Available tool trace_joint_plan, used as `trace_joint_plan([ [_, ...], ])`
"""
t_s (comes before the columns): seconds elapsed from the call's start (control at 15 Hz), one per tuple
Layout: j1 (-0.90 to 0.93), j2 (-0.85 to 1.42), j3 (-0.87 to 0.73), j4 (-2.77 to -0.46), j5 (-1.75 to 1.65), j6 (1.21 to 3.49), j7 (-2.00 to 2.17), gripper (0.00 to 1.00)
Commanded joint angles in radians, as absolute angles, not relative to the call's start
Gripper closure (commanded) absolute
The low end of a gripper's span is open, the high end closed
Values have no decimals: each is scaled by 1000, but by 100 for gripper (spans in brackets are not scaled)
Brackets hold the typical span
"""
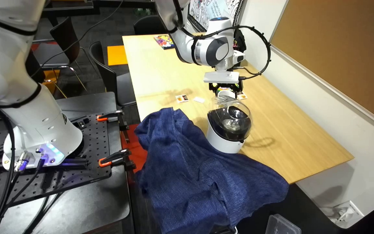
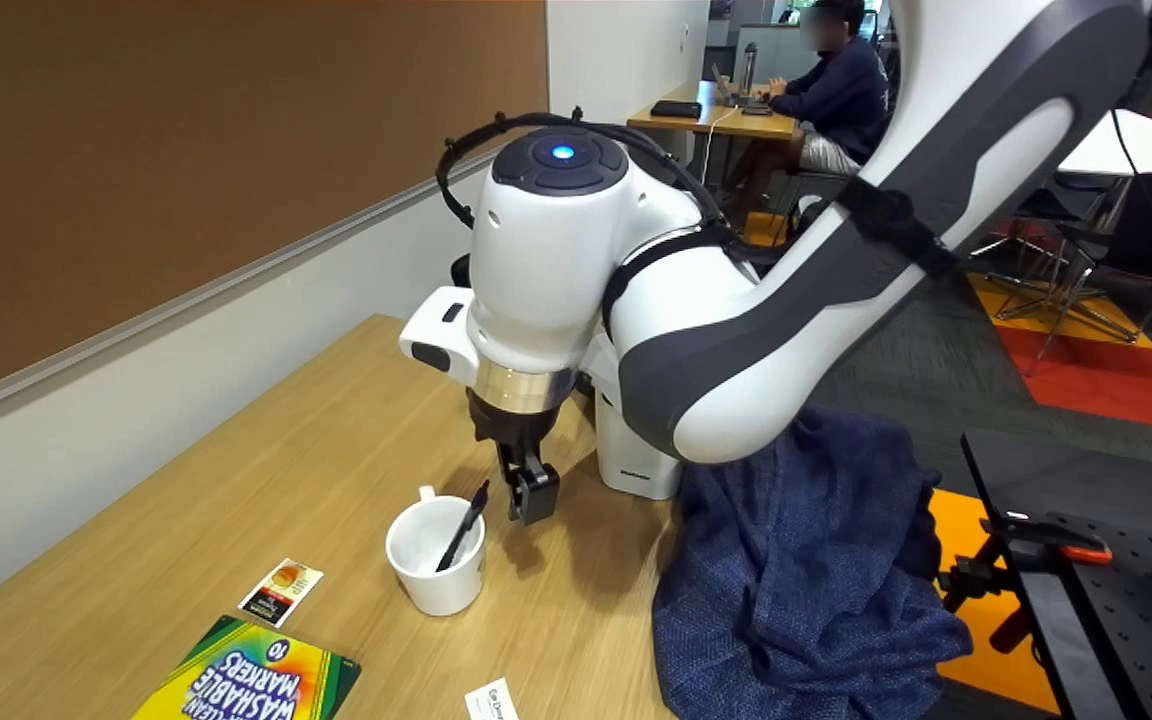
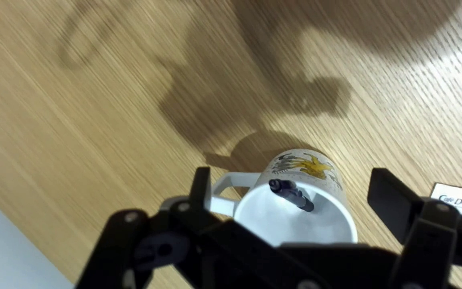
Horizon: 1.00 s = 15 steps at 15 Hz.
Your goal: Pick up the pen from the mug cup and put it on the table.
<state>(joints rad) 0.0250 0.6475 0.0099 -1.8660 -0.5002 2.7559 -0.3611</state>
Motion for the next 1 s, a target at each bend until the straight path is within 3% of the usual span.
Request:
trace_joint_plan([
  [0.0,-16,668,46,-1842,-460,2772,-474,0],
  [0.2,-33,682,66,-1828,-443,2764,-530,8],
  [0.47,-51,700,86,-1813,-423,2757,-579,38],
  [0.73,-61,715,95,-1804,-415,2757,-602,59],
  [0.87,-65,722,99,-1802,-413,2760,-604,58],
  [0.93,-66,723,100,-1802,-413,2762,-604,63],
])
